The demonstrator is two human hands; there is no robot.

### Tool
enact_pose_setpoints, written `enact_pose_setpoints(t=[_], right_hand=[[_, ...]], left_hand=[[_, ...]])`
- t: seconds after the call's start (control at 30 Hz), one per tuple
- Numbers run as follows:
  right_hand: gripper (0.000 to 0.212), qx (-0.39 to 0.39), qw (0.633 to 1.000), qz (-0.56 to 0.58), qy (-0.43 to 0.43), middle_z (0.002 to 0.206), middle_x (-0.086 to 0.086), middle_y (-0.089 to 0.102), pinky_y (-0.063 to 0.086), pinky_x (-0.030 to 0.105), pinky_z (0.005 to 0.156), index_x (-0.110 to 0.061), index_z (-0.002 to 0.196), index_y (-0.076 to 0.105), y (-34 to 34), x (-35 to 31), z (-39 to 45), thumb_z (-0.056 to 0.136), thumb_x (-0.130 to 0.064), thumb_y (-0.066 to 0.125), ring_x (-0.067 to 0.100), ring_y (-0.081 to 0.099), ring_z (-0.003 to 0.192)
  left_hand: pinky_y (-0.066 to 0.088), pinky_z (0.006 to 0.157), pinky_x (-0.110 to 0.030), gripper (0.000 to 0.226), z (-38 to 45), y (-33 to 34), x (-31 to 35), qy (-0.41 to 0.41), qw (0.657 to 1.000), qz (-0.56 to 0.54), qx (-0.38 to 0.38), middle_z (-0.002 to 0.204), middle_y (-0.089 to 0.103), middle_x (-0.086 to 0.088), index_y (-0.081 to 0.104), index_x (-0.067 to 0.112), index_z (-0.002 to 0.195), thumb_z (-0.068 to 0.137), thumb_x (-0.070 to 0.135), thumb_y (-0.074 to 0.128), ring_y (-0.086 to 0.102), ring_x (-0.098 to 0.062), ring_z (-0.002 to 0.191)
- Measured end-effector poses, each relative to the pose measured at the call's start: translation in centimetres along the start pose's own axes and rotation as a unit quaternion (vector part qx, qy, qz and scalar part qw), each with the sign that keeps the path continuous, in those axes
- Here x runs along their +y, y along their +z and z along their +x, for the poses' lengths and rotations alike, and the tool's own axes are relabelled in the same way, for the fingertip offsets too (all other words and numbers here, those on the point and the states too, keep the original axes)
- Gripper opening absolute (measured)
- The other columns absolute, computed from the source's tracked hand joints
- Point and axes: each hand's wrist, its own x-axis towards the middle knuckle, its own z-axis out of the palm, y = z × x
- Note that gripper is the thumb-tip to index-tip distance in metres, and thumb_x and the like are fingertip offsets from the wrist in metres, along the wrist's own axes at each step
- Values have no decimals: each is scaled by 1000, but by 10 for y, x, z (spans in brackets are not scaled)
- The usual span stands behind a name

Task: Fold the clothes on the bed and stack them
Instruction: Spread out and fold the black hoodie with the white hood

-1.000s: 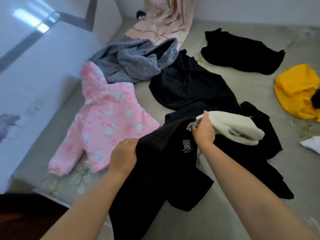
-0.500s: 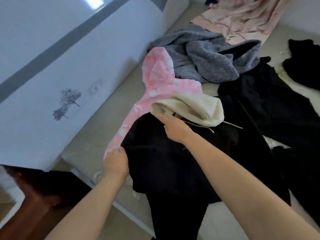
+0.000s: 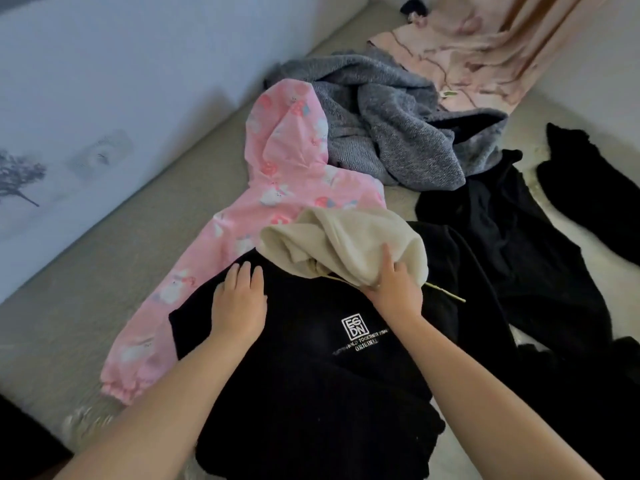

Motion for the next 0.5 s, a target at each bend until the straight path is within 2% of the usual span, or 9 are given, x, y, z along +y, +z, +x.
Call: enact_pose_setpoints(t=[0.07,0.13,0.2,0.23,0.27,0.33,0.37,0.43,0.5], right_hand=[[48,-4,1000,-6,-8,110,10,57,36,29,62,-14,132,37,4,-14,22,86,-17,51,30,57,94],[31,21,997,77,7,103,12,63,37,27,64,-12,114,55,-5,-27,47,83,-12,48,32,59,95],[37,74,969,234,-4,110,11,62,42,29,73,-18,117,55,-33,-43,74,80,-16,51,31,57,103],[46,102,947,299,-52,121,11,57,44,31,86,-17,127,48,-51,-52,88,81,-15,54,29,53,112],[55,130,928,326,-122,133,13,49,39,32,98,-12,135,40,-68,-59,100,82,-10,54,28,47,122],[59,176,922,253,-234,145,16,33,29,28,103,-5,139,34,-92,-64,114,81,0,48,29,36,132],[58,197,923,207,-257,146,18,32,28,29,102,-3,136,38,-97,-61,116,80,3,44,32,34,132],[47,220,926,159,-264,137,23,42,34,38,102,5,123,51,-87,-44,117,77,3,39,38,40,126],[41,174,960,93,-200,131,21,47,32,43,104,8,116,54,-65,-18,119,80,-2,37,36,38,127]], left_hand=[[31,105,-39,54,15,1,1,3,1000,-17,11,144,32,-17,30,1,138,92,22,49,27,-30,135],[35,101,-42,53,26,3,-1,-1,1000,-30,3,139,39,-18,35,-1,135,90,20,53,33,-33,129],[40,93,-45,52,34,3,-2,-2,999,-36,10,132,45,-20,39,-4,131,87,18,58,41,-35,123],[43,88,-48,52,38,2,-2,2,999,-40,23,126,50,-23,43,-7,127,83,14,63,46,-38,117],[47,82,-51,52,40,1,0,8,998,-46,35,117,55,-27,48,-11,121,78,10,69,52,-41,109],[49,77,-53,53,45,2,3,-2,996,-61,58,107,58,-33,51,-16,115,71,4,73,56,-45,101],[47,81,-54,54,48,5,4,-13,996,-68,61,111,57,-33,48,-16,118,74,5,72,54,-45,106],[38,96,-51,58,51,11,7,-42,997,-58,40,129,47,-29,36,-11,131,85,14,60,44,-39,122],[29,106,-43,59,54,21,10,-73,996,-49,11,143,34,-20,19,-4,141,94,23,43,34,-31,131]])
